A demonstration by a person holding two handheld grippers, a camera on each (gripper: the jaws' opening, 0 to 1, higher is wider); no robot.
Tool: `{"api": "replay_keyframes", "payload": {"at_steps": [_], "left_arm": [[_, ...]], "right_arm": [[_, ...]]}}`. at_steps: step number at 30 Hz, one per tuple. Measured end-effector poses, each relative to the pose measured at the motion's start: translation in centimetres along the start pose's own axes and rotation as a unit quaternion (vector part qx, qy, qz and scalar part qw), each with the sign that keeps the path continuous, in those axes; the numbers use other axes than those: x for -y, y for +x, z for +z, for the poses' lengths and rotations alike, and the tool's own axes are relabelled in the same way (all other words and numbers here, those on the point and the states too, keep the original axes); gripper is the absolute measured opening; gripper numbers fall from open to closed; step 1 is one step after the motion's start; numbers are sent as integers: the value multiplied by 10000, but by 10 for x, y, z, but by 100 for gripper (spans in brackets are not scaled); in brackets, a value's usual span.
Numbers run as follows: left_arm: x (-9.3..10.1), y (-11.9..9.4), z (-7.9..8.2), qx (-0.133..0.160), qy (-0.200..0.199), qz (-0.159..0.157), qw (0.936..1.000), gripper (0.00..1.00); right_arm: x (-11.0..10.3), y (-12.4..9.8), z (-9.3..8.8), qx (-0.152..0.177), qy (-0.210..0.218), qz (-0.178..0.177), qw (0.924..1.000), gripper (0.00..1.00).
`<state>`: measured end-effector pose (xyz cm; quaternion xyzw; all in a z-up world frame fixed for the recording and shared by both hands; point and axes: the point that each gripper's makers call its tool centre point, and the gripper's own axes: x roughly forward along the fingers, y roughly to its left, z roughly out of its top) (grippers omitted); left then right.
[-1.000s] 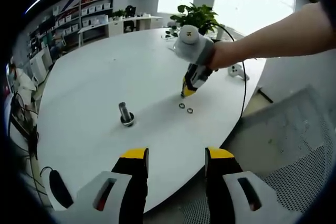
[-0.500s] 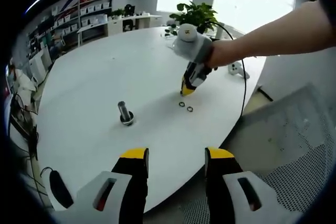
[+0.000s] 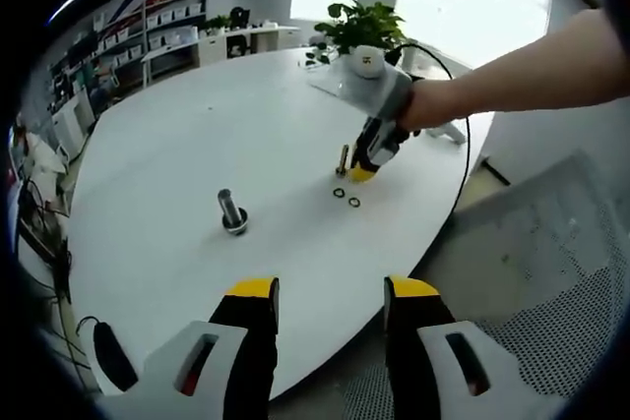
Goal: Place the washer onto the threaded stud by aligning its center hole with the stud, sliding it down to the base, and recovering from edge contact or off-axis alignment until the washer reaches the visible bottom stop.
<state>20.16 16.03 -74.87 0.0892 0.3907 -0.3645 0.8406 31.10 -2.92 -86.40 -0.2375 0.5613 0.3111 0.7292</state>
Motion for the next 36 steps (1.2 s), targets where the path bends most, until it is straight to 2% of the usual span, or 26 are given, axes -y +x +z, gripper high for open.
{"api": "replay_keyframes", "payload": {"at_steps": [5,15,29,32,36], "left_arm": [[1,0,-1,-5,-1,-9,10000,41],[-1,0,0,0,18,9,10000,41],[-1,0,0,0,26,15,10000,41],[0,0,-1,-14,47,6,10000,41],[1,0,-1,-29,57,-6,10000,41]], "right_arm": [[-16,0,-3,39,33,77,10000,23],[-47,0,9,265,-262,324,9988,23],[-51,7,9,54,-466,218,9987,21],[-51,7,8,22,-890,96,9960,20],[-53,7,7,-81,-869,138,9961,19]]}}
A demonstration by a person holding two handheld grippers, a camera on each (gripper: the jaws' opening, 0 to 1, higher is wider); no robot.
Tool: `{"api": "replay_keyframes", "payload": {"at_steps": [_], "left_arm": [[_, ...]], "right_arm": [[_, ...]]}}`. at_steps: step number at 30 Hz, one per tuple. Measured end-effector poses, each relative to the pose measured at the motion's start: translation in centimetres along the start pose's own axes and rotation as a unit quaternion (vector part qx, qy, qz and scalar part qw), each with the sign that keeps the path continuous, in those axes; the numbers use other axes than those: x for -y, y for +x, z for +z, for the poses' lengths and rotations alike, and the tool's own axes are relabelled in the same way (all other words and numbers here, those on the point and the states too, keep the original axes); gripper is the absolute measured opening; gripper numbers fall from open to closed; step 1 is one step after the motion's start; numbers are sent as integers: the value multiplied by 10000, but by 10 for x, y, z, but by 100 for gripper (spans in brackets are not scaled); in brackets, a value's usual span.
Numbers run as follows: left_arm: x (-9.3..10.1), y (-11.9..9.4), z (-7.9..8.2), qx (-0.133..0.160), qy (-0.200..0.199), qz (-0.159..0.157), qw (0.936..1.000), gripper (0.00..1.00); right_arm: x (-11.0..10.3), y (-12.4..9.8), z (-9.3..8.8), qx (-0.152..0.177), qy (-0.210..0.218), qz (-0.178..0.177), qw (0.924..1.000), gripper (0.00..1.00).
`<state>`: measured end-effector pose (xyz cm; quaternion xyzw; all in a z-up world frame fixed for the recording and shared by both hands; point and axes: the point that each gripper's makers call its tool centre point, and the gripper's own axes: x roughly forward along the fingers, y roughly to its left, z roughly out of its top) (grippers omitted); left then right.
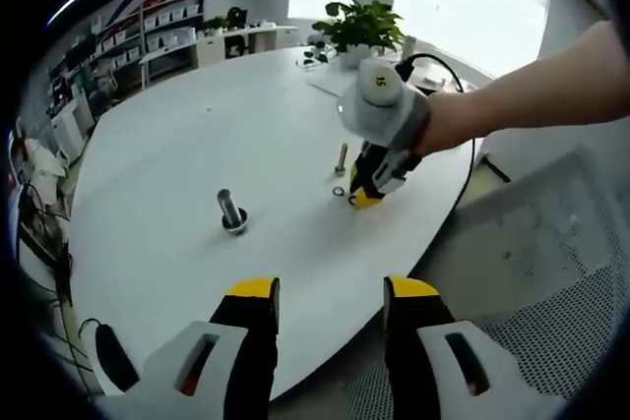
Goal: Place the washer onto the threaded stud by aligning its center hole with the stud, sliding it down to the base, and recovering from edge contact or off-axis alignment until the washer reaches the visible bottom stop.
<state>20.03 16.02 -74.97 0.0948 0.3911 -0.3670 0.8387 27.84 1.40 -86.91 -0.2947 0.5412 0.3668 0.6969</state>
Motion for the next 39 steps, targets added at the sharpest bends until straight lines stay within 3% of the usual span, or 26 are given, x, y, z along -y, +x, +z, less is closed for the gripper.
{"api": "replay_keyframes", "payload": {"at_steps": [12,20,24,29,39], "left_arm": [[-1,0,0,7,-16,3,10000,41],[0,0,-1,-9,-7,3,10000,41],[0,0,0,1,-4,11,10000,41],[-2,0,-1,-9,-21,33,10000,40],[-2,-1,0,4,-15,32,10000,40]], "right_arm": [[0,0,0,-461,-274,158,9984,15],[-1,2,-1,-741,-307,53,9968,15],[-1,1,-2,-686,-347,-37,9970,15],[1,-1,-3,-366,-208,-14,9991,14],[12,-18,-9,-420,-111,95,9990,14]]}}
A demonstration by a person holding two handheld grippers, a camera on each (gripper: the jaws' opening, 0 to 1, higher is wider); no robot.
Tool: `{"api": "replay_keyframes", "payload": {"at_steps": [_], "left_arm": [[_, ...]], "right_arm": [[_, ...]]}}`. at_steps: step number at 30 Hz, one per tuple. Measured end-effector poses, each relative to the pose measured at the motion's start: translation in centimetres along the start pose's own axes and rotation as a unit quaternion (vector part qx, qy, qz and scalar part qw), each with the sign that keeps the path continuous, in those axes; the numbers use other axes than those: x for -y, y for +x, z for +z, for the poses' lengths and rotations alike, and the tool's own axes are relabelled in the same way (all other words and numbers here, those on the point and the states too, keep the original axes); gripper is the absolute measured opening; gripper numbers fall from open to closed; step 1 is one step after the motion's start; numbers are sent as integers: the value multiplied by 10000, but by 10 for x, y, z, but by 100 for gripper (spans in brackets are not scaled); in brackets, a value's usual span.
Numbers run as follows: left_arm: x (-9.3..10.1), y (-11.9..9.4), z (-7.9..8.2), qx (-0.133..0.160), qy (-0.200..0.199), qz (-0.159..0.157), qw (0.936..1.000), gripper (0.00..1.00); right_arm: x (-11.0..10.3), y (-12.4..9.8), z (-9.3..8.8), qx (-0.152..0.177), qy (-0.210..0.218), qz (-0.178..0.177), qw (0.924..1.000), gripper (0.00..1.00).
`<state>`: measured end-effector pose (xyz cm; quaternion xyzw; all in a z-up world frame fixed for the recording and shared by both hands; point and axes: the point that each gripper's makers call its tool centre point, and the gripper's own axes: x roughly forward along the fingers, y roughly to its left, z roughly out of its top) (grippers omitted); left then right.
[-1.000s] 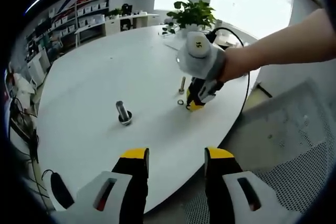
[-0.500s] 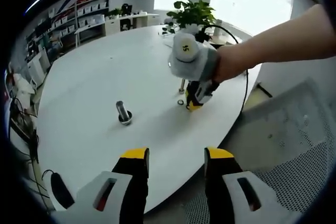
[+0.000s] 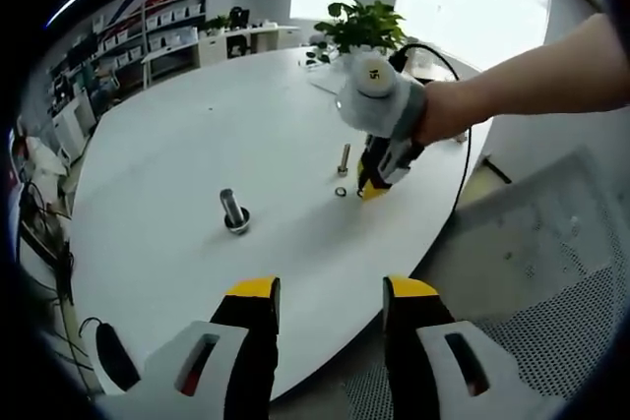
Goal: Place the washer onto the threaded stud by aligning its center hole with the stud, sliding it down to the base, and recovering from edge contact or off-axis alignment until the washer reaches the visible bottom stop.
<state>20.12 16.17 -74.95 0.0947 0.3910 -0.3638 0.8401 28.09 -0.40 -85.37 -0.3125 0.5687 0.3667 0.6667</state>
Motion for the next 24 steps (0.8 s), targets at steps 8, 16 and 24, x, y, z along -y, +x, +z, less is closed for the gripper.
{"api": "replay_keyframes", "payload": {"at_steps": [8,16,24], "left_arm": [[1,0,1,16,17,-11,10000,40],[3,0,1,12,69,-46,10000,40],[2,0,1,16,68,-36,10000,40]], "right_arm": [[21,-25,6,128,88,-58,9999,14],[30,-37,8,134,-73,-197,9997,14],[36,-48,14,166,-149,-264,9994,14]]}}
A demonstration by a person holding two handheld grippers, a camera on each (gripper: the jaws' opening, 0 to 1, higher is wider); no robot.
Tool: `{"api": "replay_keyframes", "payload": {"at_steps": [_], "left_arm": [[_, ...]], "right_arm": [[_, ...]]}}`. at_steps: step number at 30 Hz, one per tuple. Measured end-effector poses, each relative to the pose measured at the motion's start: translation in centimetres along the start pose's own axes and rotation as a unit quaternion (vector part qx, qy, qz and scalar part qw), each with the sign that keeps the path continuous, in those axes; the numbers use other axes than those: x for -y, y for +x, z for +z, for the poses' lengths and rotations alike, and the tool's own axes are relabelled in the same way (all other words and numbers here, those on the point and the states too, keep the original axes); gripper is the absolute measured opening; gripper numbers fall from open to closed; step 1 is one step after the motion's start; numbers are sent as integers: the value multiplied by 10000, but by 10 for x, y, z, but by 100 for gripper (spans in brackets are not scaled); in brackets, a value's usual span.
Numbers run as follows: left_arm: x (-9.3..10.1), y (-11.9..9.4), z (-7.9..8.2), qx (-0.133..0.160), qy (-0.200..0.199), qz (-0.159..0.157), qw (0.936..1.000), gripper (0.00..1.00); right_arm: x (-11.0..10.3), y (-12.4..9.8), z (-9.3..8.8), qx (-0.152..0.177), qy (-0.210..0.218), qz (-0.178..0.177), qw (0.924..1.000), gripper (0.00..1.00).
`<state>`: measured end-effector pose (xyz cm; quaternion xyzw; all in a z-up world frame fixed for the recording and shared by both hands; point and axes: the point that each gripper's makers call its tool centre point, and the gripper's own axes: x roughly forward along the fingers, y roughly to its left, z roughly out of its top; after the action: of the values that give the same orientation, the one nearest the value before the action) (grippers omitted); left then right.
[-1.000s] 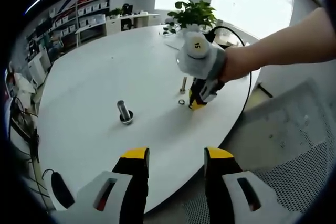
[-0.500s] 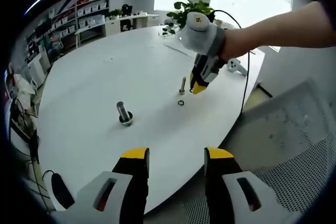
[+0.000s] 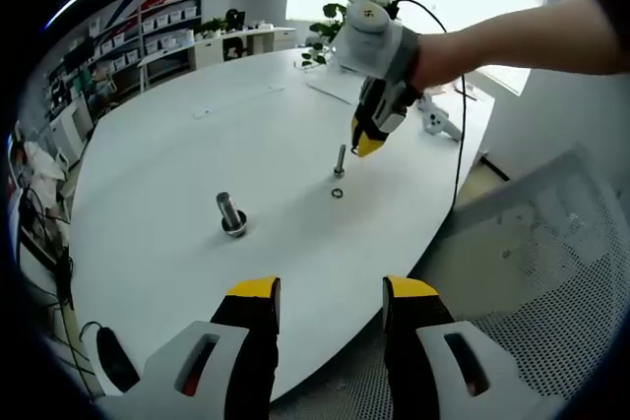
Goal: Place the washer onto the threaded stud by aligning its center hole with the stud, sliding it down to the base, and recovering from edge contact or off-axis alignment until the washer reaches the visible bottom stop.
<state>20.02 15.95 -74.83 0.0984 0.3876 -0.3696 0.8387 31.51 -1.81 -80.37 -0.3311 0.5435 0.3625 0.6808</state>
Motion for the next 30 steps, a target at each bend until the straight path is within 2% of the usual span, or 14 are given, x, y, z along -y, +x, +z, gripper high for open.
{"api": "replay_keyframes", "payload": {"at_steps": [9,18,30], "left_arm": [[-1,0,-1,-15,0,7,10000,40],[0,1,-2,-43,-11,-5,10000,40],[0,1,-3,-67,-19,-9,10000,40]], "right_arm": [[10,-2,7,62,-120,-117,9998,14],[11,6,12,32,-246,-111,9996,14],[13,21,8,-65,-226,-49,9997,14]]}}
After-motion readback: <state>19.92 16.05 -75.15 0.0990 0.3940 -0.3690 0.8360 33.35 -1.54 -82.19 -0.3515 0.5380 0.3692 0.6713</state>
